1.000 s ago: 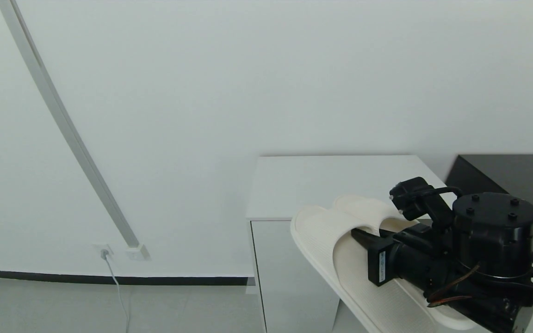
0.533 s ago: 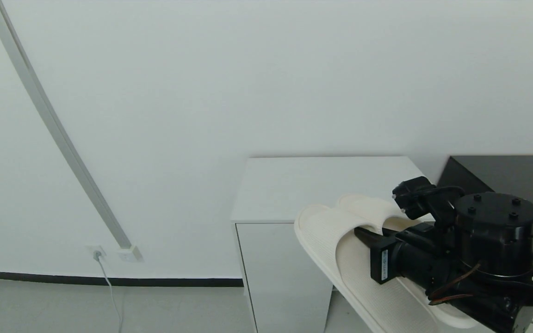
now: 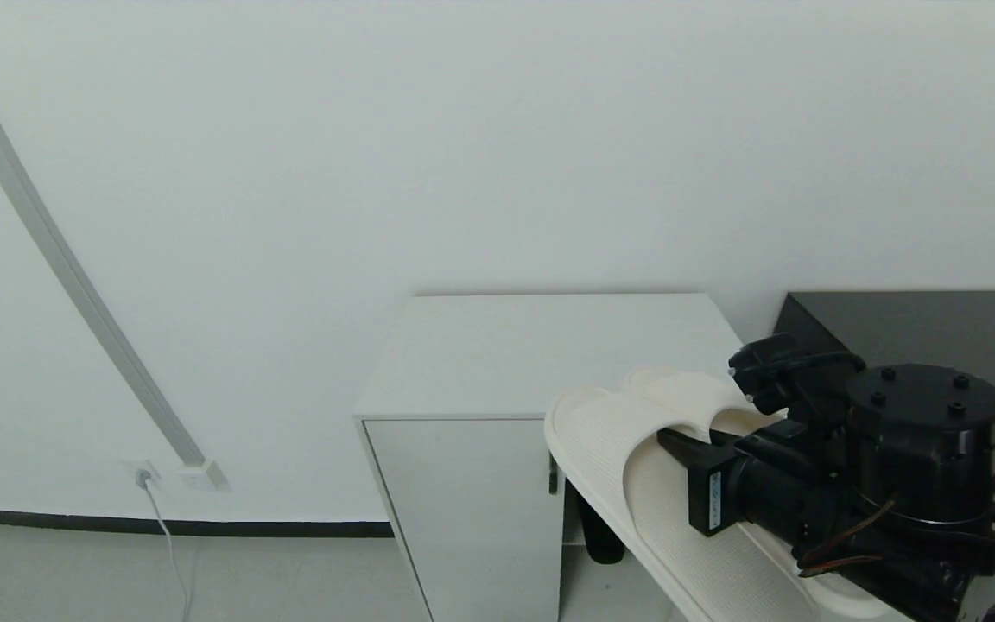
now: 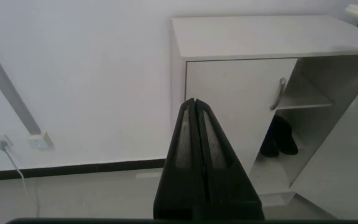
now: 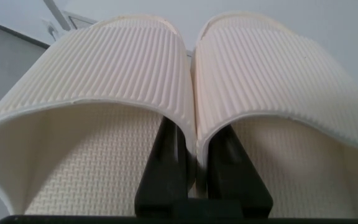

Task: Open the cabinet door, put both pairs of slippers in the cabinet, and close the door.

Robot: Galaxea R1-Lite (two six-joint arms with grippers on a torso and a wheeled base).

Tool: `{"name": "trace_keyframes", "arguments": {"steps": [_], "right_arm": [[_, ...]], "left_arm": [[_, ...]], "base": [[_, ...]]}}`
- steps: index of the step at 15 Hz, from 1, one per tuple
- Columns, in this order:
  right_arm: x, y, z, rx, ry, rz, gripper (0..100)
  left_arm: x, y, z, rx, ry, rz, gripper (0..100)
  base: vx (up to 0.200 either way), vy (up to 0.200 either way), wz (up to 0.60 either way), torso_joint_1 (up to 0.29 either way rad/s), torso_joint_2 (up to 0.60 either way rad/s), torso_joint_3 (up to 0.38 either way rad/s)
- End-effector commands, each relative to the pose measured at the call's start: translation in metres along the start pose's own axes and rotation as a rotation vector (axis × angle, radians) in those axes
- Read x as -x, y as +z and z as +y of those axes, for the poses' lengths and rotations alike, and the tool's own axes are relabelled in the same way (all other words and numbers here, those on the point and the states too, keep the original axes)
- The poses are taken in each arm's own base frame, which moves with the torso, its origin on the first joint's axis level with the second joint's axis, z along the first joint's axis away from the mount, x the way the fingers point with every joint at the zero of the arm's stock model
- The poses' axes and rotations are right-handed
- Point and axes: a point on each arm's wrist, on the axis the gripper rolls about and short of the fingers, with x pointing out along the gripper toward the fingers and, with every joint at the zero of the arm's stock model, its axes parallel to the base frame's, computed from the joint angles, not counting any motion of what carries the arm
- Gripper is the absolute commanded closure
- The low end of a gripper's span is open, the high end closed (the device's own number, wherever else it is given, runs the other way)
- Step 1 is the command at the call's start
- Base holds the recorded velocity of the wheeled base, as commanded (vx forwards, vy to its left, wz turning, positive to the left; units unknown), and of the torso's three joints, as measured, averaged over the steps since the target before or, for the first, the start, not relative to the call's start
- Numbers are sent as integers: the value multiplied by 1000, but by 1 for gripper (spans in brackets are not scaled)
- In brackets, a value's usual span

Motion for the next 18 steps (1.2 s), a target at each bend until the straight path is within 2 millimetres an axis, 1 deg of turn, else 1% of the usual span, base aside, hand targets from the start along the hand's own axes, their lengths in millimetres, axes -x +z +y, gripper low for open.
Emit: {"name": "trace_keyframes", "arguments": {"steps": [1,5,12,18], "right_arm": [[-2,-2,0,1,0,9,100],[-2,-3,1,7,-4,11,100],[3,-11,13,37,41,38,100],[4,-13,13,47,43,45,100]], "left_arm": [[0,0,0,0,0,1,100],[0,0,0,0,0,1,100],[0,0,0,0,-1,1,100],[0,0,0,1,-1,1,100]], "base": [[0,-200,0,2,2,2],[0,-200,0,4,2,1],[0,0,0,0,0,0],[0,0,0,0,0,0]]}}
